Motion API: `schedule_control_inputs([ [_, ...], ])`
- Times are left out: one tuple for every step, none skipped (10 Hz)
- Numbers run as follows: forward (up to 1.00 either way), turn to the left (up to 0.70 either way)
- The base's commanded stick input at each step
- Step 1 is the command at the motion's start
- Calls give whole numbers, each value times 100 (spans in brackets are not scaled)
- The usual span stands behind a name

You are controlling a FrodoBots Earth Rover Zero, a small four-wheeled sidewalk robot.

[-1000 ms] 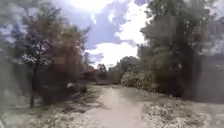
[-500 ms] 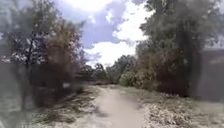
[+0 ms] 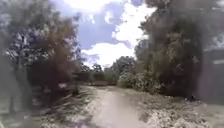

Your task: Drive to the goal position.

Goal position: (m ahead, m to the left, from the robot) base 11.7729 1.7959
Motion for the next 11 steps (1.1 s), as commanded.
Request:
schedule_control_inputs([
  [85,0],
  [85,0],
  [85,0],
  [85,0],
  [85,0],
  [85,0],
  [85,0],
  [85,13],
  [85,25],
  [85,7],
  [85,0],
])
